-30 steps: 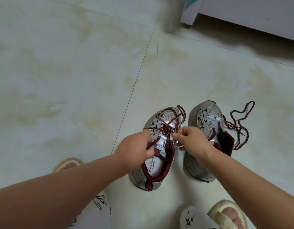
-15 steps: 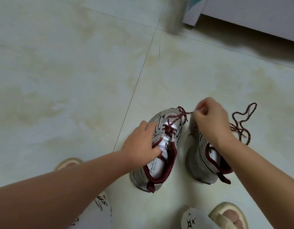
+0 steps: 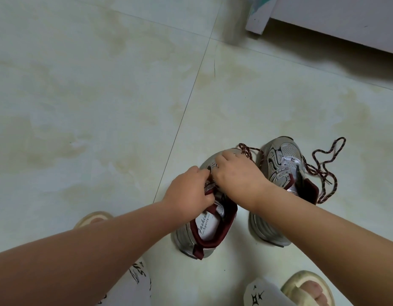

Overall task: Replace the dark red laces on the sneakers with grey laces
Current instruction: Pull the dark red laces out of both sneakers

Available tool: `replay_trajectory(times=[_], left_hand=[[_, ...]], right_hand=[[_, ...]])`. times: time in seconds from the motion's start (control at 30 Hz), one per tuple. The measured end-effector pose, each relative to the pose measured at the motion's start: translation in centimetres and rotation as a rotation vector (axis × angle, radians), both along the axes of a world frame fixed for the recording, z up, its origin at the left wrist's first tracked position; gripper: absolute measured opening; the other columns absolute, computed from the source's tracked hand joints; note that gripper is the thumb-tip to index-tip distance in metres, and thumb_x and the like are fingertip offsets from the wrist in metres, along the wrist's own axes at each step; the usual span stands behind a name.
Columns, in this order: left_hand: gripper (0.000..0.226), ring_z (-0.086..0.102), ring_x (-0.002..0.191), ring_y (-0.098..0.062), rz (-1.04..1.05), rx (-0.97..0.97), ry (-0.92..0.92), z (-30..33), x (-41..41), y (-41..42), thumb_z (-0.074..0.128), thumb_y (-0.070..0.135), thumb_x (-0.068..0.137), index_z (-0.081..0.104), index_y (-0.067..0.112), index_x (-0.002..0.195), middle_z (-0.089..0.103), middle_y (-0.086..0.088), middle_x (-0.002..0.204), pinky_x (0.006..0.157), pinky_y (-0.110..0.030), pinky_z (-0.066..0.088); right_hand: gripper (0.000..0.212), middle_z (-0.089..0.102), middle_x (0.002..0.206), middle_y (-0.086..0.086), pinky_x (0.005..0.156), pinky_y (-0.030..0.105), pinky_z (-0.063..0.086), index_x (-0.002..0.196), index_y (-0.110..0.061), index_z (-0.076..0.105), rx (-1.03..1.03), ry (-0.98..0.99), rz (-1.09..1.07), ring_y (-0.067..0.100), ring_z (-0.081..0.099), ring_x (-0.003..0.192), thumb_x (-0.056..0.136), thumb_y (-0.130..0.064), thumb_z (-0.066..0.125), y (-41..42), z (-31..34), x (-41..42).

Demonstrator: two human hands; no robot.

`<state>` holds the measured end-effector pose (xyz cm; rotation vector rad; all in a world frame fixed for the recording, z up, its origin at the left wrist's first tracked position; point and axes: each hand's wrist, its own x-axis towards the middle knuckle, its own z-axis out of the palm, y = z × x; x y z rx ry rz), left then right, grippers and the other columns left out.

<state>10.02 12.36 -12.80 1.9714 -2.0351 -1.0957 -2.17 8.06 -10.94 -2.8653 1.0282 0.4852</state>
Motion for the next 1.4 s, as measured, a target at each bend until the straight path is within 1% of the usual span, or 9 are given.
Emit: replay_trajectory(times=[0.07,0.27,0.4,0.5,0.57,0.73,0.93,1.3,1.4], left_hand=[[0.024,0.055,0.092,-0.025,-0.015,-0.004,-0.008,0.0,0.2,0.1,0.053,0.021,0.084,0.053,0.016,0.107,0.049,-0.003,0.099,0.073,-0.029,0.04],[0.036,0.054,0.099,-0.022,-0.015,-0.002,0.046,0.1,0.5,0.1,0.052,0.022,0.087,0.051,0.022,0.122,0.052,-0.003,0.112,0.083,-0.031,0.044],[0.038,0.054,0.097,-0.021,-0.021,0.02,0.051,-0.2,0.4,0.4,0.054,0.025,0.087,0.047,0.024,0.124,0.05,-0.002,0.11,0.079,-0.029,0.042],[0.039,0.055,0.094,-0.02,0.016,0.054,0.078,-0.4,0.7,0.7,0.056,0.028,0.085,0.047,0.026,0.122,0.051,0.0,0.108,0.078,-0.029,0.044],[0.038,0.055,0.092,-0.019,0.02,0.061,0.088,-0.4,0.9,0.8,0.056,0.027,0.085,0.047,0.027,0.122,0.05,0.001,0.107,0.077,-0.028,0.044],[0.037,0.055,0.089,-0.019,0.039,0.055,0.082,-0.4,1.1,0.8,0.055,0.027,0.085,0.046,0.026,0.122,0.05,0.0,0.106,0.076,-0.029,0.044],[0.038,0.055,0.092,-0.02,0.049,0.061,0.074,-0.4,1.0,0.7,0.057,0.029,0.084,0.046,0.025,0.12,0.05,0.0,0.107,0.078,-0.031,0.045],[0.039,0.055,0.092,-0.022,0.029,0.088,0.068,-0.6,1.0,1.2,0.058,0.032,0.084,0.044,0.024,0.12,0.05,-0.002,0.106,0.074,-0.029,0.043],[0.038,0.055,0.092,-0.021,0.04,0.084,0.083,-0.5,1.1,1.3,0.058,0.032,0.085,0.045,0.025,0.12,0.05,0.0,0.105,0.077,-0.031,0.045]], right_hand=[[0.01,0.056,0.099,0.014,0.066,0.031,0.036,0.089,-0.006,0.058,0.1,-0.02,-0.178,0.028,0.052,0.094,0.082,-0.003,0.052,-0.3,-0.4,-0.3],[0.014,0.061,0.084,0.019,0.064,0.038,0.042,0.078,0.001,0.054,0.323,-0.454,-1.039,0.03,0.053,0.071,0.086,-0.007,0.045,-0.8,-1.2,-2.2],[0.031,0.054,0.095,0.011,0.07,0.035,0.038,0.106,-0.01,0.059,0.035,-0.309,-0.517,0.033,0.051,0.089,0.076,-0.004,0.054,-0.1,-1.5,-2.7],[0.016,0.058,0.071,0.007,0.058,0.033,0.041,0.072,-0.012,0.065,-0.04,-0.267,-0.12,0.03,0.056,0.069,0.058,-0.005,0.062,-0.8,-2.2,-2.9],[0.015,0.056,0.062,0.005,0.054,0.034,0.044,0.064,-0.011,0.059,0.03,-0.317,-0.231,0.026,0.049,0.06,0.061,0.004,0.063,-1.0,-1.8,-2.5],[0.012,0.054,0.075,0.002,0.06,0.027,0.037,0.088,-0.01,0.059,0.411,-0.841,-1.205,0.018,0.047,0.069,0.093,-0.009,0.048,-1.4,-1.4,-3.0],[0.023,0.046,0.088,-0.004,0.087,0.034,0.039,0.095,-0.018,0.064,0.361,-0.45,-0.769,0.02,0.044,0.099,0.081,-0.036,0.066,-0.3,-1.8,-1.8],[0.017,0.047,0.09,-0.004,0.094,0.037,0.038,0.097,-0.017,0.072,0.417,-0.423,-0.575,0.025,0.047,0.107,0.082,-0.014,0.066,-0.8,-2.2,-1.3],[0.011,0.062,0.081,0.003,0.088,0.043,0.047,0.088,-0.01,0.066,0.547,-0.737,-0.902,0.029,0.059,0.09,0.089,-0.007,0.056,-1.0,-0.7,-0.8]])
